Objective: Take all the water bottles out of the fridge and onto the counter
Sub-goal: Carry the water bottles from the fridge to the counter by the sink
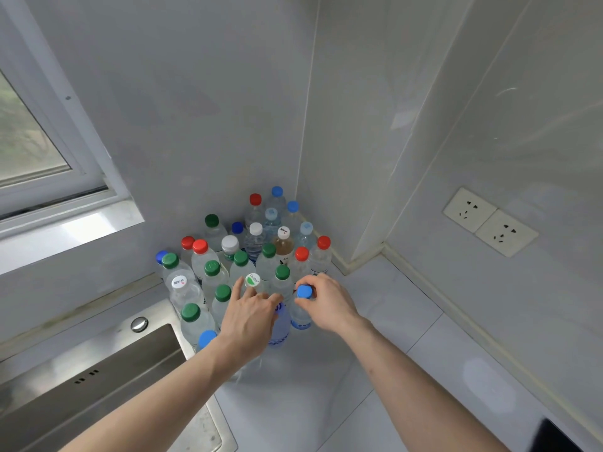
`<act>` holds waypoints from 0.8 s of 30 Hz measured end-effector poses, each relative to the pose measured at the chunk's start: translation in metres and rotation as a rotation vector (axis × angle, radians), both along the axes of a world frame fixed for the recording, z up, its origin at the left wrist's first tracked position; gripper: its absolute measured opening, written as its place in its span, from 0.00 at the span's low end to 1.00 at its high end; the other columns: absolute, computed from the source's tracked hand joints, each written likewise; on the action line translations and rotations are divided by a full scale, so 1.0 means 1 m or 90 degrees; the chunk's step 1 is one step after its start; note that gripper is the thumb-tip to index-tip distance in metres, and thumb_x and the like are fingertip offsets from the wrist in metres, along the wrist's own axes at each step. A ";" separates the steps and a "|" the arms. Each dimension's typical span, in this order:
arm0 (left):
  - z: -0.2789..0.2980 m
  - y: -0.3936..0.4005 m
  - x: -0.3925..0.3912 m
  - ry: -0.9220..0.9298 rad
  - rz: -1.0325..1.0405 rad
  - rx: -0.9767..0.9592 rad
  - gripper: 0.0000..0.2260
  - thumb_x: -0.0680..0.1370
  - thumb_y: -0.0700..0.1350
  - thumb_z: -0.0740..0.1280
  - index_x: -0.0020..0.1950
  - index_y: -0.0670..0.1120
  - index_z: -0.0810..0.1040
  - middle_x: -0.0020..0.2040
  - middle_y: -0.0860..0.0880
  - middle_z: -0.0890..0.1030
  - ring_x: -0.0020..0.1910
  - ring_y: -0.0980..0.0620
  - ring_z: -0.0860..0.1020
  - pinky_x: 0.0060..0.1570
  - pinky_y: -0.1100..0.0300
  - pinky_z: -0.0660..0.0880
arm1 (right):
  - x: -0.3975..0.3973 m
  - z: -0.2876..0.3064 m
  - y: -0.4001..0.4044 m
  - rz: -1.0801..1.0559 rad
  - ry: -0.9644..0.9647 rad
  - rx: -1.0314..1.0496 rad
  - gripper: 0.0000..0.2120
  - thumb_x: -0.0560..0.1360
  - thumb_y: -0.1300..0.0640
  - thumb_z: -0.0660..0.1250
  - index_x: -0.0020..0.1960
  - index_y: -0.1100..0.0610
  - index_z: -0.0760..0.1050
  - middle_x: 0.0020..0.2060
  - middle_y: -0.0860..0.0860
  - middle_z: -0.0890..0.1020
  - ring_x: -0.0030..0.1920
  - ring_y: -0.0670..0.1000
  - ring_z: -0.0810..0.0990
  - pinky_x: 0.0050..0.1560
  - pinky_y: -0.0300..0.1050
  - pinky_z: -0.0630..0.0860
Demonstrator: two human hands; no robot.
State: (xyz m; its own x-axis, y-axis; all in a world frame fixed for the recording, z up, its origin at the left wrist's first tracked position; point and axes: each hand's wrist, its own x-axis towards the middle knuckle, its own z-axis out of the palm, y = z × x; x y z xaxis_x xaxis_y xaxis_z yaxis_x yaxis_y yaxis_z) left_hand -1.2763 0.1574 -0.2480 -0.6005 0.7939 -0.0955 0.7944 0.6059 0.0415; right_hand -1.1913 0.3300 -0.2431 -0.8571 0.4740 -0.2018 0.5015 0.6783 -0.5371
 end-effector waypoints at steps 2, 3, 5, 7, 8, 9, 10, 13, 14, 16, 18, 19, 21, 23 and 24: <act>-0.002 -0.001 0.002 0.001 0.001 0.003 0.17 0.83 0.51 0.63 0.72 0.55 0.73 0.56 0.52 0.84 0.65 0.44 0.75 0.78 0.42 0.51 | 0.001 -0.002 0.000 -0.006 0.001 -0.002 0.12 0.80 0.49 0.71 0.63 0.45 0.79 0.57 0.48 0.78 0.56 0.52 0.79 0.56 0.50 0.79; -0.002 -0.002 0.003 0.003 0.000 0.007 0.18 0.83 0.51 0.63 0.73 0.55 0.72 0.57 0.52 0.83 0.66 0.44 0.75 0.78 0.42 0.51 | 0.002 -0.003 0.000 -0.012 0.002 -0.004 0.13 0.80 0.49 0.71 0.64 0.45 0.78 0.58 0.48 0.78 0.56 0.52 0.79 0.57 0.50 0.79; -0.001 -0.003 0.007 0.000 0.002 0.012 0.19 0.82 0.51 0.64 0.74 0.54 0.71 0.58 0.51 0.82 0.65 0.44 0.75 0.78 0.41 0.51 | 0.003 -0.003 0.000 -0.019 -0.002 -0.008 0.14 0.81 0.48 0.70 0.66 0.45 0.76 0.61 0.48 0.78 0.58 0.52 0.79 0.58 0.51 0.79; 0.000 -0.004 0.011 -0.009 0.005 0.007 0.20 0.83 0.51 0.63 0.75 0.54 0.70 0.61 0.50 0.80 0.65 0.43 0.75 0.79 0.42 0.50 | 0.003 -0.002 0.000 -0.019 -0.011 -0.007 0.17 0.82 0.48 0.68 0.71 0.45 0.74 0.64 0.48 0.78 0.61 0.52 0.79 0.60 0.51 0.79; 0.001 -0.006 0.012 -0.011 0.007 0.004 0.20 0.83 0.51 0.62 0.75 0.54 0.69 0.63 0.50 0.79 0.65 0.44 0.75 0.79 0.42 0.50 | 0.004 -0.002 -0.001 -0.018 -0.015 -0.007 0.20 0.83 0.48 0.68 0.73 0.45 0.73 0.66 0.48 0.77 0.63 0.53 0.78 0.62 0.51 0.78; 0.002 -0.008 0.013 -0.014 0.010 0.003 0.20 0.83 0.51 0.62 0.75 0.55 0.69 0.64 0.50 0.78 0.65 0.44 0.75 0.79 0.42 0.50 | 0.005 -0.002 -0.001 -0.018 -0.018 -0.009 0.22 0.83 0.49 0.67 0.76 0.45 0.71 0.68 0.48 0.77 0.65 0.53 0.78 0.64 0.51 0.77; 0.003 -0.010 0.014 -0.017 0.012 0.004 0.19 0.83 0.50 0.61 0.75 0.55 0.69 0.65 0.50 0.77 0.65 0.44 0.75 0.79 0.42 0.50 | 0.007 -0.001 -0.002 -0.018 -0.021 -0.010 0.23 0.83 0.50 0.66 0.78 0.46 0.69 0.69 0.49 0.76 0.66 0.53 0.77 0.66 0.51 0.76; 0.008 -0.016 0.017 -0.025 0.012 0.008 0.19 0.83 0.49 0.61 0.74 0.56 0.69 0.67 0.50 0.75 0.66 0.44 0.74 0.79 0.43 0.49 | 0.016 0.003 -0.004 -0.021 -0.028 -0.017 0.28 0.84 0.53 0.65 0.82 0.46 0.63 0.69 0.49 0.76 0.67 0.52 0.76 0.67 0.49 0.75; 0.010 -0.018 0.018 -0.028 0.010 0.004 0.20 0.83 0.49 0.61 0.75 0.57 0.68 0.68 0.50 0.73 0.67 0.44 0.73 0.79 0.43 0.48 | 0.020 0.006 -0.005 -0.024 -0.026 -0.022 0.29 0.84 0.53 0.65 0.82 0.45 0.61 0.69 0.49 0.76 0.66 0.51 0.77 0.66 0.48 0.74; 0.015 -0.021 0.020 -0.042 0.010 0.010 0.21 0.83 0.49 0.60 0.77 0.58 0.67 0.71 0.51 0.71 0.69 0.45 0.72 0.79 0.44 0.48 | 0.029 0.011 -0.009 -0.038 -0.016 -0.037 0.30 0.84 0.53 0.66 0.83 0.44 0.59 0.66 0.47 0.75 0.59 0.49 0.77 0.63 0.45 0.74; 0.021 -0.025 0.022 -0.053 0.014 0.023 0.22 0.83 0.50 0.60 0.78 0.59 0.66 0.73 0.52 0.70 0.71 0.46 0.71 0.79 0.45 0.48 | 0.043 0.017 -0.013 -0.056 0.006 -0.057 0.31 0.83 0.52 0.66 0.83 0.42 0.59 0.63 0.43 0.74 0.52 0.47 0.76 0.62 0.46 0.76; 0.024 -0.028 0.024 -0.055 0.014 0.029 0.21 0.84 0.50 0.60 0.78 0.59 0.66 0.74 0.53 0.69 0.71 0.47 0.70 0.79 0.46 0.49 | 0.051 0.021 -0.015 -0.066 0.020 -0.068 0.31 0.83 0.52 0.66 0.82 0.40 0.59 0.62 0.41 0.74 0.50 0.46 0.77 0.62 0.47 0.77; 0.027 -0.033 0.028 -0.066 0.016 0.055 0.21 0.84 0.51 0.60 0.77 0.60 0.67 0.74 0.54 0.69 0.71 0.48 0.70 0.79 0.47 0.51 | 0.069 0.030 -0.021 -0.082 0.051 -0.094 0.30 0.83 0.52 0.66 0.81 0.38 0.60 0.61 0.40 0.73 0.48 0.46 0.80 0.58 0.45 0.78; 0.030 -0.038 0.035 -0.083 0.013 0.096 0.21 0.83 0.51 0.62 0.76 0.60 0.70 0.73 0.54 0.71 0.69 0.48 0.72 0.78 0.47 0.54 | 0.088 0.039 -0.027 -0.097 0.080 -0.114 0.28 0.83 0.52 0.66 0.79 0.36 0.62 0.62 0.39 0.73 0.48 0.43 0.82 0.56 0.43 0.79; 0.031 -0.040 0.038 -0.092 0.011 0.114 0.20 0.82 0.51 0.63 0.75 0.60 0.71 0.72 0.55 0.72 0.68 0.48 0.73 0.77 0.48 0.55 | 0.097 0.043 -0.030 -0.105 0.092 -0.122 0.28 0.83 0.52 0.66 0.78 0.36 0.63 0.63 0.39 0.73 0.48 0.42 0.82 0.56 0.42 0.79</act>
